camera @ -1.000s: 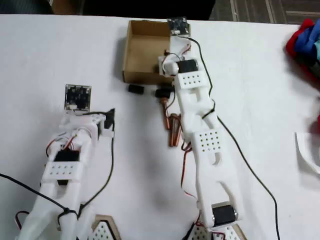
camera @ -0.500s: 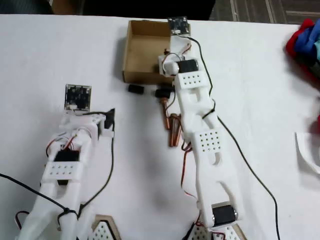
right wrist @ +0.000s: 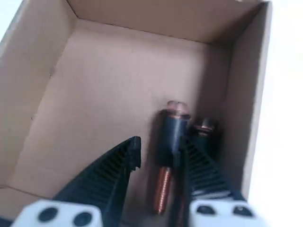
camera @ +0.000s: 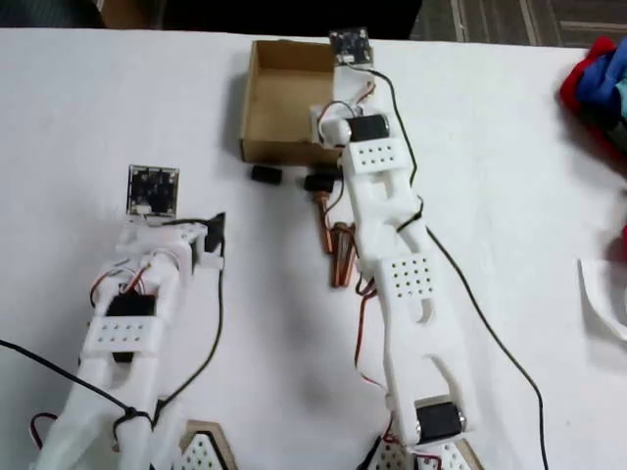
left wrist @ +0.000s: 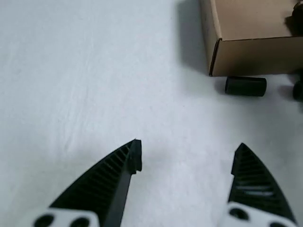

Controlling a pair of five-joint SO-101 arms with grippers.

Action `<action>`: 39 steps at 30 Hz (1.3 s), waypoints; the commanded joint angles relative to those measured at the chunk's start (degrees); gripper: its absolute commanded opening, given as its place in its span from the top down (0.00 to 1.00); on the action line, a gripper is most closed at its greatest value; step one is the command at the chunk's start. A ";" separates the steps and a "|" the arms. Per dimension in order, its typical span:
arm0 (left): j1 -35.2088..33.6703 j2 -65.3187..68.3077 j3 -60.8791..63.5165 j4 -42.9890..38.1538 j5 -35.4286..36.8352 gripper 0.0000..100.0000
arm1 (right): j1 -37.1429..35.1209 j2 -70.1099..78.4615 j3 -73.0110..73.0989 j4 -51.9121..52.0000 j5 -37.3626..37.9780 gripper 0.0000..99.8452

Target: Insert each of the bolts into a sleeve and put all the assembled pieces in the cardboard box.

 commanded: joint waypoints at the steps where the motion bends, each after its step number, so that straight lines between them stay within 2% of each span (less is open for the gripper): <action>1: -0.62 -0.97 -0.31 -1.05 -0.62 0.68 | 0.66 -1.80 -0.53 -1.10 -0.09 0.88; 8: -0.62 -0.97 -0.40 -1.05 -0.70 0.68 | 0.48 -6.81 -0.62 1.80 0.00 0.88; 15: -0.62 -1.05 -0.48 -1.14 -0.70 0.68 | 0.22 -16.40 -0.62 12.00 0.88 0.88; 18: -0.79 -1.05 -0.48 -2.02 -0.70 0.68 | -1.01 -18.59 -0.62 17.54 6.33 0.88; 20: -1.76 -1.05 -0.40 -2.73 -0.62 0.68 | -3.12 -19.47 -0.62 21.32 12.75 0.88; 26: -9.93 -1.05 -1.54 -3.96 -0.26 0.68 | -14.73 -19.30 0.09 35.12 41.05 0.88; 28: -13.27 -1.05 -1.45 -5.54 -0.18 0.68 | -17.89 -17.71 0.18 37.32 48.44 0.88; 31: -18.20 -1.05 -1.45 -6.86 1.05 0.68 | -19.38 -15.08 -0.53 36.26 49.41 0.88; 34: -22.24 -1.05 -1.54 -7.30 5.80 0.68 | -19.12 -12.44 -0.53 33.54 49.41 0.88; 39: -23.12 -1.05 -1.63 -7.30 7.30 0.68 | -18.86 -8.13 -0.53 27.30 49.85 0.88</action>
